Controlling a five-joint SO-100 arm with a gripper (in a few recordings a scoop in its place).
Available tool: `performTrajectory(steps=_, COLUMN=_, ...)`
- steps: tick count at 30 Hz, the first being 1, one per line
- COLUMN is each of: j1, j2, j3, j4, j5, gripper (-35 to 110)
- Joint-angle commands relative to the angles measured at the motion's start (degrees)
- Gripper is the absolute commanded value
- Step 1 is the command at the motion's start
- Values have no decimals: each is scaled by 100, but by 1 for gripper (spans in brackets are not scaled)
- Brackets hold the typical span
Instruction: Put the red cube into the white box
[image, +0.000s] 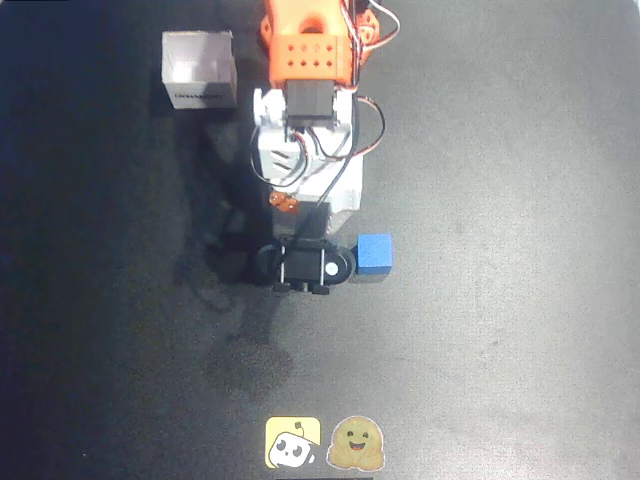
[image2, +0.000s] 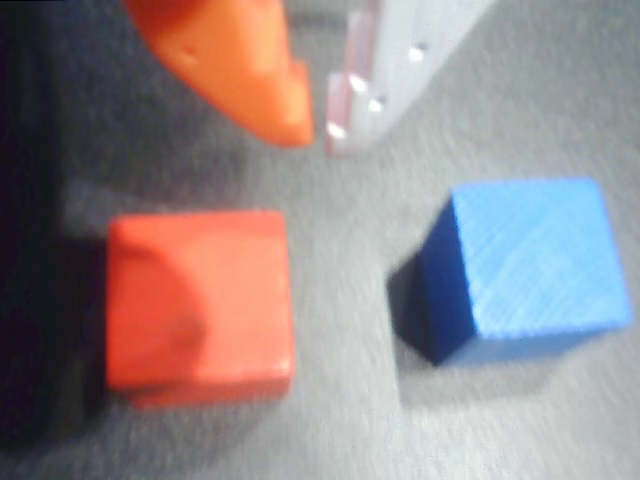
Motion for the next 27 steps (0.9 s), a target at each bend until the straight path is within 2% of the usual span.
performTrajectory(steps=1, j1=114, j2=-53, j3=-176, j4=-176, j5=-35, gripper=0)
performTrajectory(steps=14, j1=492, j2=-299, j3=-114, j4=-501, j5=-281, gripper=0)
performTrajectory(steps=18, j1=492, j2=-299, j3=-114, j4=-554, j5=-264, gripper=16)
performTrajectory(steps=27, j1=290, j2=-211, j3=62, j4=-879, j5=-26, gripper=19)
